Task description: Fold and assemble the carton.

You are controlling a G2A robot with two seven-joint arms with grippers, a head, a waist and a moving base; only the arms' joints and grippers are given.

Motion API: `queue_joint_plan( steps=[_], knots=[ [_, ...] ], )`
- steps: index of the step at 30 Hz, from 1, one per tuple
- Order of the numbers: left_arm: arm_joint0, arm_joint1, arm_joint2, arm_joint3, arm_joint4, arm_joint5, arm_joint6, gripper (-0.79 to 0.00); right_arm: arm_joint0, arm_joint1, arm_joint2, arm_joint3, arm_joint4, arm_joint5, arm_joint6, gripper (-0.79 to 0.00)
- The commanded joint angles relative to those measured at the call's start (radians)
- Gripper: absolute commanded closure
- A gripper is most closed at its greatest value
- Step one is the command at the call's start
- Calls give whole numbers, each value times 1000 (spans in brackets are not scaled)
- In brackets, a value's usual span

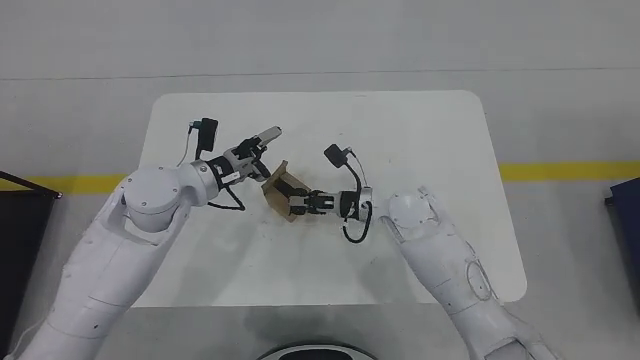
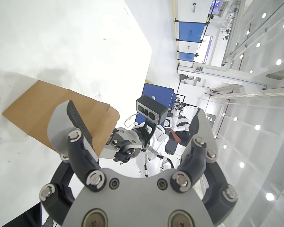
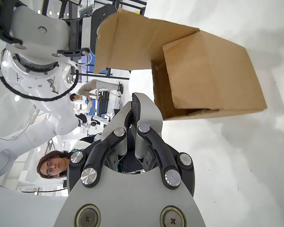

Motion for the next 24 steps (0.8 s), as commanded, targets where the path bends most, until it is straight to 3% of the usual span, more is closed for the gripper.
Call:
queue_joint_plan(
  steps=[1,5,10,24],
  knots=[
    [0,0,-2,1,0,-1,-3,-785,-36,10,26,-32,-25,29,-1,0],
    [-4,-2,0,4,2,-4,-11,-785,-67,21,54,-59,-68,139,-28,0],
    [-12,-5,20,0,33,-4,-20,-785,-9,13,4,-2,-77,220,-30,0],
    [-23,-6,110,-37,239,22,-54,-785,91,-7,-96,114,-56,223,-66,0]
  ],
)
